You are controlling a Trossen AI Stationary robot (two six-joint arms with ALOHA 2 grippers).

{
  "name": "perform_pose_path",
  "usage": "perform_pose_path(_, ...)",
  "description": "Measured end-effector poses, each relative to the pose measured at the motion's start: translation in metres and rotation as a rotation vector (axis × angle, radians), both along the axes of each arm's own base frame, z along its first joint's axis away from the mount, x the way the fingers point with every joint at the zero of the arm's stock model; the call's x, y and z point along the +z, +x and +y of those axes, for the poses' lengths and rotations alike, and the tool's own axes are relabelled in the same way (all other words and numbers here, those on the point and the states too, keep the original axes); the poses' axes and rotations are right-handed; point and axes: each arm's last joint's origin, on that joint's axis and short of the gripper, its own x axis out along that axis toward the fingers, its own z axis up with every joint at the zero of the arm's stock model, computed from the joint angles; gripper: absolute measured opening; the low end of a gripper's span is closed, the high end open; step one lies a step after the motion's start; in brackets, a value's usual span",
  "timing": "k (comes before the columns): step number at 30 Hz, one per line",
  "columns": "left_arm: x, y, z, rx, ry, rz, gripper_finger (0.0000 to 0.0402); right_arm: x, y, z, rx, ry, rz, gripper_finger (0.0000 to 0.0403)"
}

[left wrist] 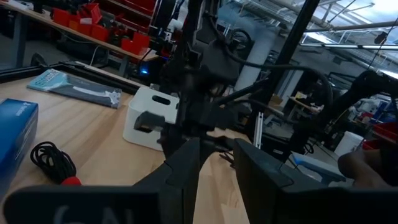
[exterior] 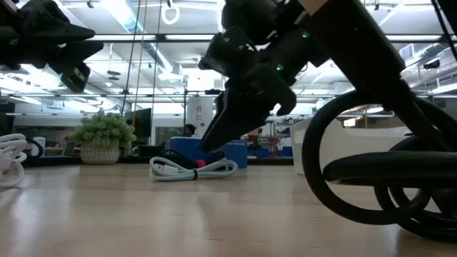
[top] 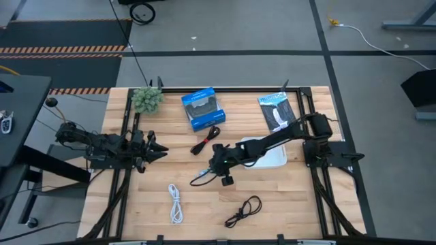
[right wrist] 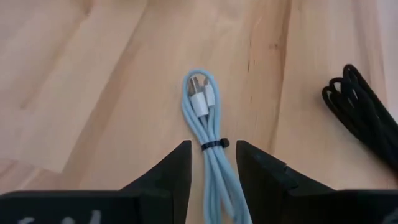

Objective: Pick and place USB-C Cables
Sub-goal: Put the gray USB cable into the white bin

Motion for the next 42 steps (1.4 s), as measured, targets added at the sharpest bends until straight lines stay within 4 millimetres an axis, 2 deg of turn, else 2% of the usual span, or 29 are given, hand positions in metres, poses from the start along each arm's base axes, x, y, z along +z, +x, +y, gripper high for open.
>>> perform_pose_path(10, 0.000, 0.000, 0.000, 0.000, 0.000, 0.001, 0.0107, -0.004, 0.018, 0.000, 0.030, -0.034, 0.005, 0.0131)
perform_pose_path(16, 0.000, 0.000, 0.000, 0.000, 0.001, 0.002, 0.0107, -0.017, 0.016, -0.005, 0.041, -0.038, 0.060, 0.0131)
perform_pose_path(26, -0.001, 0.000, 0.000, 0.000, 0.002, 0.007, 0.0107, -0.021, 0.012, -0.012, 0.027, -0.039, 0.100, 0.0127)
perform_pose_path(30, -0.001, 0.000, 0.000, 0.000, 0.002, 0.007, 0.0107, -0.022, 0.011, -0.015, 0.023, -0.039, 0.117, 0.0099)
perform_pose_path(37, -0.001, 0.000, 0.000, 0.000, 0.002, 0.007, 0.0107, -0.021, 0.010, -0.015, 0.022, -0.041, 0.128, 0.0022)
perform_pose_path(42, -0.001, 0.000, 0.000, 0.000, 0.002, 0.007, 0.0107, -0.013, 0.003, -0.016, -0.007, -0.084, 0.172, 0.0021)
